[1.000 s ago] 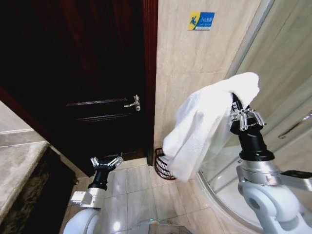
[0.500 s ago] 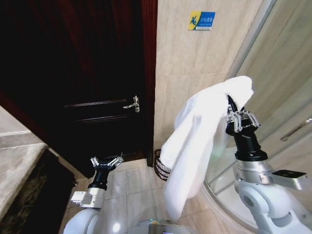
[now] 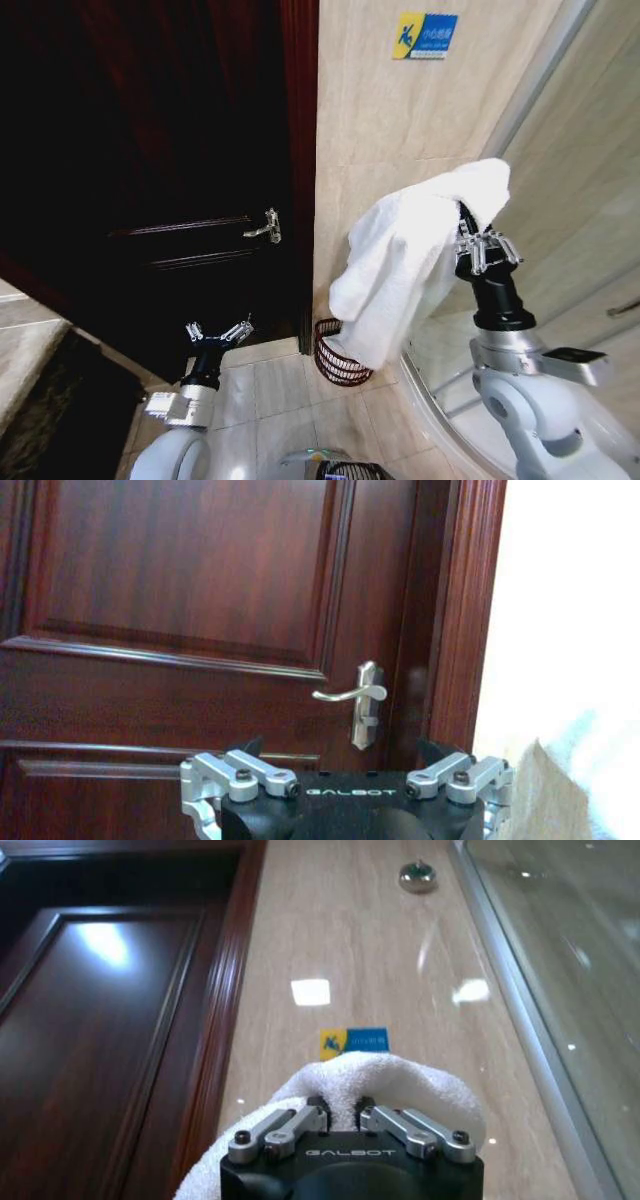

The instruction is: Discard the used towel into the hamper.

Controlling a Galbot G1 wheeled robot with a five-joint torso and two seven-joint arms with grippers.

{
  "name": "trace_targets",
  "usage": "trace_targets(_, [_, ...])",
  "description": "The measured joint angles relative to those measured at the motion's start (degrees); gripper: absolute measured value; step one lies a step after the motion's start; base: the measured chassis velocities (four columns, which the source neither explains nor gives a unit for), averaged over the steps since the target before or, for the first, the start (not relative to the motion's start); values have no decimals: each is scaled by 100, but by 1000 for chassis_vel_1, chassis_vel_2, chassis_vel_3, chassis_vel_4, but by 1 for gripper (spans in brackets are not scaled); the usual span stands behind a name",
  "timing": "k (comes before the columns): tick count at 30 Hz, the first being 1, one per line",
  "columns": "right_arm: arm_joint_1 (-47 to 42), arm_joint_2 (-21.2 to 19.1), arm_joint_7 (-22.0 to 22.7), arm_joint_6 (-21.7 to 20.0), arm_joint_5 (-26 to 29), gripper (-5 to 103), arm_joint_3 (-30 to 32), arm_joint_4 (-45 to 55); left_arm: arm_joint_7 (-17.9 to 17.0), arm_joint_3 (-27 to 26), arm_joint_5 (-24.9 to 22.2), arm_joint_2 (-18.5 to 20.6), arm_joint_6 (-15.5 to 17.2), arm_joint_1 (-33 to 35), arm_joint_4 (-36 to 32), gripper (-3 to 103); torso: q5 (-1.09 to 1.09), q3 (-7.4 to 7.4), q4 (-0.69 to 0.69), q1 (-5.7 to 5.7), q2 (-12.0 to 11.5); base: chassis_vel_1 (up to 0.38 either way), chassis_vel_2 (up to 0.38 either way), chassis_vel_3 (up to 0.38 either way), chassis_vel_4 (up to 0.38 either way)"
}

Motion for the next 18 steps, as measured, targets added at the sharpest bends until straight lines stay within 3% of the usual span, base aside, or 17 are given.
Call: trace_targets(18, [627,127,-398,382,3,13,-301,-1469,0,0,0,0,0,0,0,100,1,2,-2,5,0,5,-5,-3,9])
